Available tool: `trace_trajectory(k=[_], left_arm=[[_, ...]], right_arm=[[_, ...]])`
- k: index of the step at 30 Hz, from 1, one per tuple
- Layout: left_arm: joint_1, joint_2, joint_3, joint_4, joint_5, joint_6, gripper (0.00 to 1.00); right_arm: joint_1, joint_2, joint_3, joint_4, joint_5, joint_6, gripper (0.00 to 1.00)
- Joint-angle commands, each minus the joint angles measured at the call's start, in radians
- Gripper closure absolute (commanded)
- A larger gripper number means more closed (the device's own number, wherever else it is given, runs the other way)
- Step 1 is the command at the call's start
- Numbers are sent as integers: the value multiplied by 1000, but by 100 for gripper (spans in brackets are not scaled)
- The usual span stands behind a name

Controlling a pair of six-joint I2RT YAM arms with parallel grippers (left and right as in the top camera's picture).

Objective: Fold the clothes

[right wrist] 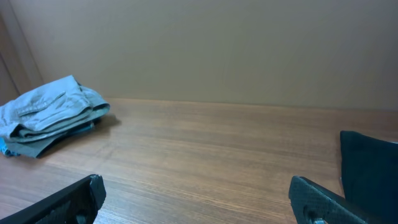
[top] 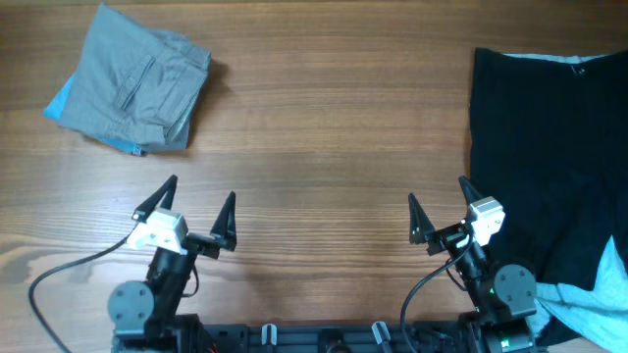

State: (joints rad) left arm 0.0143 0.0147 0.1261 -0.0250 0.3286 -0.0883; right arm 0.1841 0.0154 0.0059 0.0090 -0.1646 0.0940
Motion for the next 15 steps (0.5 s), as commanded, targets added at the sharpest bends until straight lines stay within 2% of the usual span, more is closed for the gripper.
trace_trajectory(k=[1, 3, 10, 15], left_arm=[[6, -11, -89, 81, 23, -36, 0], [6, -11, -122, 93, 22, -36, 0], [7, -11, -121, -22, 22, -35, 0], [7, -11, -121, -20, 22, -35, 0]], right_arm=[[-8, -11, 0, 6, -16, 18, 0], [-8, -11, 0, 6, -16, 18, 0], [-8, -11, 0, 6, -16, 18, 0], [-8, -11, 0, 6, -16, 18, 0]])
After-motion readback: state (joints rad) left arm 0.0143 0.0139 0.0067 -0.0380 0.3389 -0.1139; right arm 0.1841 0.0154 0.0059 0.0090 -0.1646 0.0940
